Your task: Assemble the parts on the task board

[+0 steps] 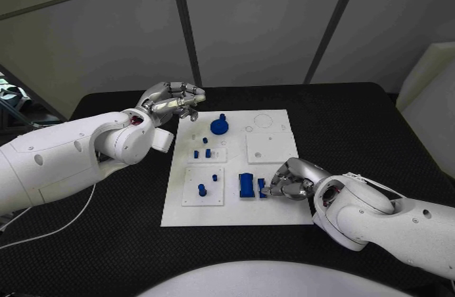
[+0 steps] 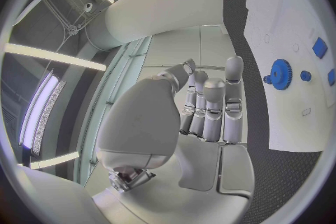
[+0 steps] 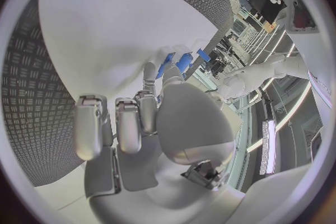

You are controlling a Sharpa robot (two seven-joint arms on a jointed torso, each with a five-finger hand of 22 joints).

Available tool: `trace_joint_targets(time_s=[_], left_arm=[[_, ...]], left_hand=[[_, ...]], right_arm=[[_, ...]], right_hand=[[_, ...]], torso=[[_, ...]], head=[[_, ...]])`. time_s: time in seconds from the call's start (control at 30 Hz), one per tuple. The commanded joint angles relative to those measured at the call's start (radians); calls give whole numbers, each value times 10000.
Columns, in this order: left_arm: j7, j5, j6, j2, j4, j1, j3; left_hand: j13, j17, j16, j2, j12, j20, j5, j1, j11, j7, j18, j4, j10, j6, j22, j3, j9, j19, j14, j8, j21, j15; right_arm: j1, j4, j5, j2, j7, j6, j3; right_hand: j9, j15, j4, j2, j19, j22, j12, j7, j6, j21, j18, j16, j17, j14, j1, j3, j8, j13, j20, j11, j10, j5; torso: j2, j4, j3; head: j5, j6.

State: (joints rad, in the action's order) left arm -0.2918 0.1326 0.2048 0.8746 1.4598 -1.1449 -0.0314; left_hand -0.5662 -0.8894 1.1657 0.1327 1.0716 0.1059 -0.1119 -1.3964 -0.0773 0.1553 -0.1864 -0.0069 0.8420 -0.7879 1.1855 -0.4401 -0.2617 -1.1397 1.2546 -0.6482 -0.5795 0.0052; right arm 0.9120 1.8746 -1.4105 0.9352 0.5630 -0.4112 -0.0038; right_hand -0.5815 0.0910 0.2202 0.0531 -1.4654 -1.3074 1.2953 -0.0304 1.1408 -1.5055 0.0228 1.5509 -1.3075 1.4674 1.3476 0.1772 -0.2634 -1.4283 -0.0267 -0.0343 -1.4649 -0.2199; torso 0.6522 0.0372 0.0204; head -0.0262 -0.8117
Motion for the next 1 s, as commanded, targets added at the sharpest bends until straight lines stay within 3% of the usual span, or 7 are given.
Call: trace_joint_targets(time_s=[0.03,0.27,0.47,0.6,0.67,0.77,1.0], left_arm=[[-36,-40,-96,14,13,-13,-7],[-73,-40,-97,11,1,-10,-3],[-185,-84,-73,-50,-111,-6,15],[-313,-404,-35,-142,-295,-2,33],[-446,-655,8,-218,-444,0,39],[-650,-998,87,-348,-692,2,43],[-1316,-1958,431,-877,-1703,2,44]], left_hand=[[11,12,49,-19,46,25,-26,-17,16,-13,92,-14,-54,70,15,-57,-13,-6,-57,-22,-2,13],[36,47,54,-15,56,26,-23,-9,11,-7,88,-14,-63,92,15,-77,-12,6,-71,-50,19,16],[115,188,1,16,-1,39,-21,73,-9,12,75,31,-129,178,-21,-75,5,74,-150,-62,138,33],[625,1180,-611,52,-609,97,-22,150,-106,125,63,105,-350,494,-115,-207,127,319,-798,46,418,118],[1244,2407,-1508,94,-1241,189,1,182,-215,220,60,151,-256,569,-251,-311,317,659,-1666,179,693,216],[1927,2863,-2141,141,-2017,302,-9,231,-276,330,68,221,-297,556,-504,-368,594,1111,-2202,480,1111,331],[3804,4830,-5069,164,-4310,641,15,450,-386,361,31,609,557,-226,-1775,-139,1408,2241,-2874,1647,2625,652]], right_arm=[[7,131,-27,48,-234,-238,3],[13,196,1520,422,-2093,-228,166],[420,-770,5174,418,-5193,-175,343],[880,-1887,7478,75,-6841,-113,378],[1114,-2619,8627,-231,-7604,-60,390],[1355,-3509,9717,-656,-8290,41,400],[1743,-5957,11730,-2104,-9285,474,492]], right_hand=[[-22,53,34,-79,-594,-2000,-72,-13,-70,-14,-31,24,-2299,962,7,129,-37,427,89,-47,-123,2],[30,-38,166,-233,-296,-1605,-478,-164,-390,401,89,-172,-1944,880,-111,418,140,672,31,72,69,-120],[253,-270,-109,5,887,-22,-2364,-494,-1013,2132,542,-1146,-450,485,507,309,657,1856,-182,363,1013,-198],[464,-427,-264,109,2081,1721,-4730,-728,-1454,4130,973,-2622,1397,-54,773,259,1096,3443,-339,561,2172,-159],[646,-585,-349,192,3773,4318,-7055,-899,-1560,7209,1530,-5175,4097,-945,1006,217,1408,5145,-489,691,3339,-67],[798,-725,-374,297,4134,5270,-7909,-1010,-1590,8448,1601,-7920,6530,-1733,1226,174,1629,5994,-640,856,3753,65],[1591,-1254,-354,524,4772,7011,-10186,-1297,-1779,10794,1614,-11084,7976,-2560,1810,-69,1999,8860,-1117,1332,4247,284]], torso=[[-17,21,9],[-43,14,-16],[-159,34,-44],[-280,16,-99],[-354,6,-141],[-465,-11,-210],[-670,-12,-316]], head=[[-10,20],[60,137],[141,332],[243,579],[292,754],[327,948],[371,1458]])
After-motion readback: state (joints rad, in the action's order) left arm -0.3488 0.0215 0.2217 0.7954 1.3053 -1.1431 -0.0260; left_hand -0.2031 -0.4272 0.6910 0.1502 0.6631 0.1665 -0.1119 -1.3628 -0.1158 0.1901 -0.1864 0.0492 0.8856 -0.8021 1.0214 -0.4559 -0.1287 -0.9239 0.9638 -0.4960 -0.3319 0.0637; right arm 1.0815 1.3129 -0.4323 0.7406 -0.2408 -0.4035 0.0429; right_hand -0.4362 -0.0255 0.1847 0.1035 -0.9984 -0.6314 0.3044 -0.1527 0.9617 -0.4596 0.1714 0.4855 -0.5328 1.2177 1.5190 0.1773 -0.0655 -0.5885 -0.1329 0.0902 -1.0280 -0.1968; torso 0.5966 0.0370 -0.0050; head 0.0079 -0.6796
